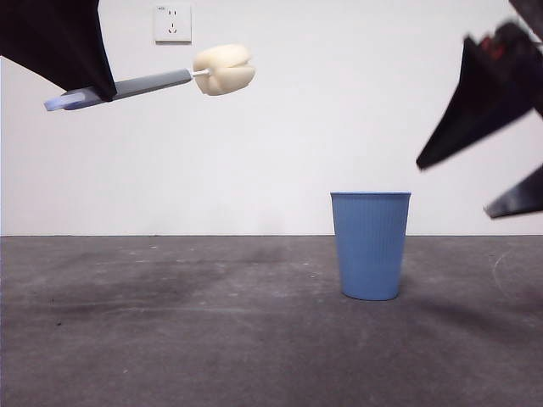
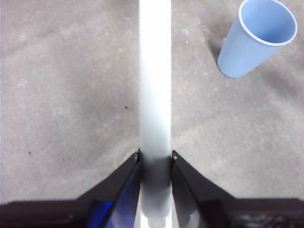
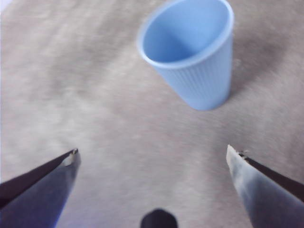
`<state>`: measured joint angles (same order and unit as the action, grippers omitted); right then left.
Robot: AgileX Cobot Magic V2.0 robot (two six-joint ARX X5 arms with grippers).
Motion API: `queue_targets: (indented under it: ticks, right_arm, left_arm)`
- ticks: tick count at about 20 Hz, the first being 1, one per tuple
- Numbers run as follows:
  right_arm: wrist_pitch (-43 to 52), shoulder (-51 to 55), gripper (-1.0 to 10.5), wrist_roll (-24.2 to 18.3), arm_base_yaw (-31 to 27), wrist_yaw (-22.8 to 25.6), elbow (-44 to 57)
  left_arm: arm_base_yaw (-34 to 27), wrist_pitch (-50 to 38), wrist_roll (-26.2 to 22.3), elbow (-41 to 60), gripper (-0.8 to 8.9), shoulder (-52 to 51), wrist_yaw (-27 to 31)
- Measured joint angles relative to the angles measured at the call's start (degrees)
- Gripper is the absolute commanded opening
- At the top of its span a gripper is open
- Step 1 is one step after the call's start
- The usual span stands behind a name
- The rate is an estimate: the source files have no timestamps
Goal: Pick up the cup brush,pick up the cup,insert the brush into the cup,clean the cup,put the cup brush back,put the cup back to the fixed position on the table
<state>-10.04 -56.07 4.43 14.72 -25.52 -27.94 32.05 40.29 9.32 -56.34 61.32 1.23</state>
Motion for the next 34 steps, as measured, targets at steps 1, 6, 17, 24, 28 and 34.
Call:
queue_targets:
  ticks: [1,6,17,24,28,34]
  right_arm:
    - [2.78,-0.11,5.6,0.42,0.5,1.57,1.66]
    - [16.11,-5.64,5.6,0.98,3.15,6.29,5.18]
    - [49.03,-33.16,5.6,0.5,6.75,10.8,5.49]
    - [65.37,-45.48,5.6,0.52,7.39,12.22,5.57]
    - [68.57,-49.07,5.6,0.5,7.43,12.2,3.96]
    - [68.39,-50.77,5.1,0.48,7.56,13.94,-0.46]
  left_arm:
    - [0.0,0.33,-0.33,0.0,-0.08,-0.11,-0.02]
    - [0.0,0.68,-1.03,0.0,-0.08,-0.13,-0.59]
    - [0.0,1.7,-1.4,0.0,-0.08,-0.17,-1.33]
    - [0.0,1.73,-1.4,0.0,-0.08,-0.17,-1.44]
    - [0.0,1.73,-1.4,0.0,-0.08,-0.17,-1.44]
    - [0.0,1.73,-1.4,0.0,-0.09,-0.17,-1.42]
